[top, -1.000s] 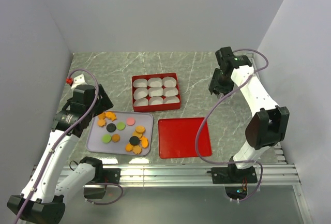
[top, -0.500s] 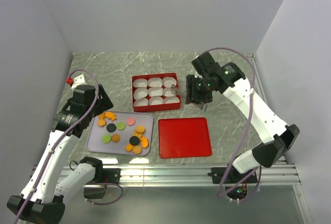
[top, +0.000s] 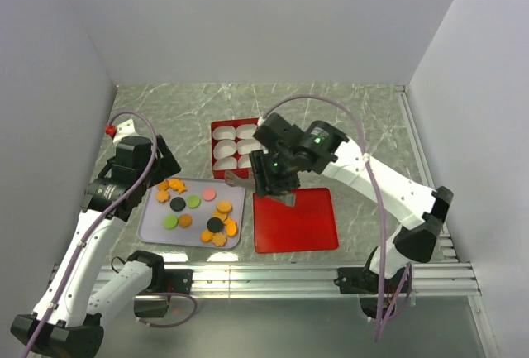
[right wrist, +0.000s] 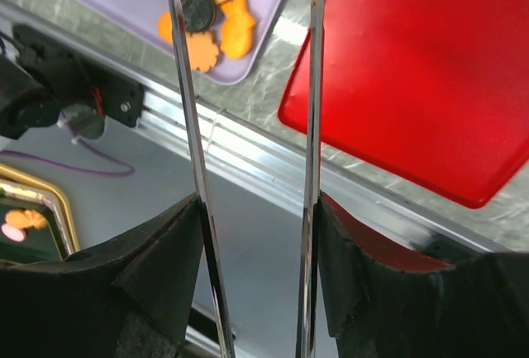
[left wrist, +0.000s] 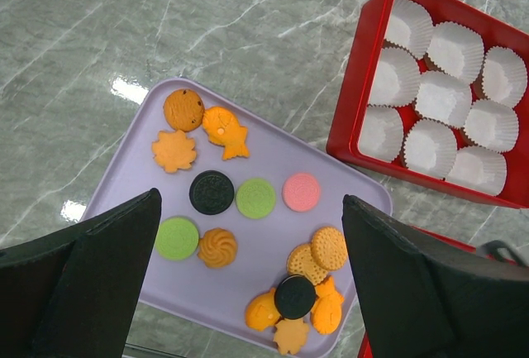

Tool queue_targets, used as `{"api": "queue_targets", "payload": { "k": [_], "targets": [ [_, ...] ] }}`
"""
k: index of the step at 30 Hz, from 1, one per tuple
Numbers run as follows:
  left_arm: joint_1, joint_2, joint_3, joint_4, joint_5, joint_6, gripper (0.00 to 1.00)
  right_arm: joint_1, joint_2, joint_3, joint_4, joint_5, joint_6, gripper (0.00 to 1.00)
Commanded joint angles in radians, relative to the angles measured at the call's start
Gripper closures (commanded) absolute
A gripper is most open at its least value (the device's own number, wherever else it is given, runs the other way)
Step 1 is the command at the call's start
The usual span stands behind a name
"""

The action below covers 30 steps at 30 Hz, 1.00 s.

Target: Pack the cookies

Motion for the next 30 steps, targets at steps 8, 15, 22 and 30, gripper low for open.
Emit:
{"api": "queue_targets", "payload": {
  "k": [8, 15, 22, 30],
  "targets": [
    [-0.003, -0.026, -0.006, 0.029, -0.017, -0.013, 0.02, 0.098, 0.148, 0.092, 0.047, -0.038, 0.054, 0.39],
    [-0.003, -0.030, -0.006, 0.027, -0.022, -0.016, 0.03, 0.115, 0.223, 0.126, 0.030, -0.038, 0.054, 0.38],
    [-0.003, -0.031, -0.006, 0.026, -0.026, -0.019, 0.03, 0.117, 0.273, 0.123, 0.029, -0.063, 0.047, 0.38],
    [-0.003, -0.033, -0.006, 0.024, -0.030, -0.020, 0.03, 0.121, 0.329, 0.126, 0.029, -0.084, 0.040, 0.38]
  ]
}}
